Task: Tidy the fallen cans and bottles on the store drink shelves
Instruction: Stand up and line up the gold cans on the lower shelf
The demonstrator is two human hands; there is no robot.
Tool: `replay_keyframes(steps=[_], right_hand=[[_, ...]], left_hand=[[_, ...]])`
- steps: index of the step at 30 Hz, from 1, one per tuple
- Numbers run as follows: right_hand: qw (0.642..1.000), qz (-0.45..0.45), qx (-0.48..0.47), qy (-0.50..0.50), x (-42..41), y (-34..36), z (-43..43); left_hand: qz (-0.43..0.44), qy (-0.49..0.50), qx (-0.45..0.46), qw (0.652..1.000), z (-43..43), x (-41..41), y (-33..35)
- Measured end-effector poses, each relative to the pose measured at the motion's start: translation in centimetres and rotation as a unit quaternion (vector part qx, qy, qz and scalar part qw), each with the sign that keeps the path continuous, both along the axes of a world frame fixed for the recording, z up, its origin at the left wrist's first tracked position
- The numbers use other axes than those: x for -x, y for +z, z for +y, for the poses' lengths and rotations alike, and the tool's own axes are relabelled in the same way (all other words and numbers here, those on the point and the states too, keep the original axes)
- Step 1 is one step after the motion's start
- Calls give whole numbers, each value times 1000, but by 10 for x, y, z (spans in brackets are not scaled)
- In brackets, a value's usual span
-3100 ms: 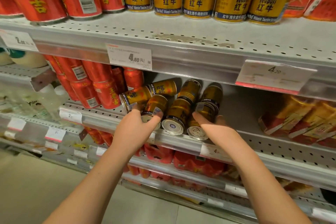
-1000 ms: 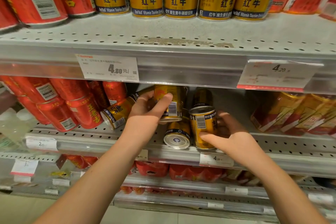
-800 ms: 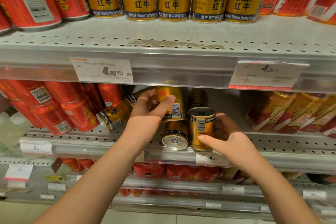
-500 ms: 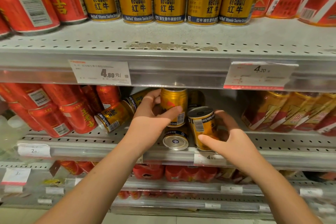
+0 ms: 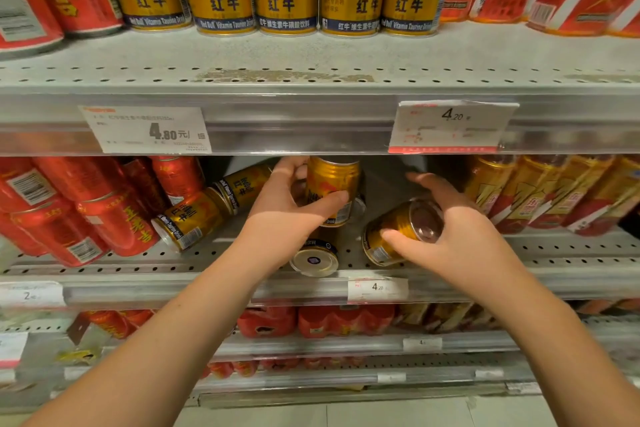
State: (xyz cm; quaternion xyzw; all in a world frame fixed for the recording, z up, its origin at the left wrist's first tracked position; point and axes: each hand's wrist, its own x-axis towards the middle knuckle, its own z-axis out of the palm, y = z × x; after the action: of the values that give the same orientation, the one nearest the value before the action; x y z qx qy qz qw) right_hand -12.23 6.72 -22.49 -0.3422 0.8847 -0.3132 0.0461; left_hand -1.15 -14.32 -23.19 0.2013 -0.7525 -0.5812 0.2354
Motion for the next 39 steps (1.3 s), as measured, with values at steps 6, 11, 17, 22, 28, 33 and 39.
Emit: replay_keyframes(steps=[6,11,17,22,28,33,39], right_hand=[[991,49,-125,-4,15,-4,-19],[994,24,-103,-6,18,-18,-25],[991,-111,46,-67,15,-43,-18],[985,-146,41,-87,10,-62,-16],[985,-130,71,-86,17,-64,-18],[979,-163,97,-77,23,-66,-20],[979,-149,100,-96,38,-68,-22]], left_hand=[[10,-5,-29,1000,20,18,5],[-10,-6,0,1000,26,31,11],[-6,15,-9,1000,22,37,8],[-18,-64,10,998,28,47,13],[-12,-130,1,991,37,56,3],[-7,-133,39,990,35,64,0],[-64,-163,87,981,31,69,4]])
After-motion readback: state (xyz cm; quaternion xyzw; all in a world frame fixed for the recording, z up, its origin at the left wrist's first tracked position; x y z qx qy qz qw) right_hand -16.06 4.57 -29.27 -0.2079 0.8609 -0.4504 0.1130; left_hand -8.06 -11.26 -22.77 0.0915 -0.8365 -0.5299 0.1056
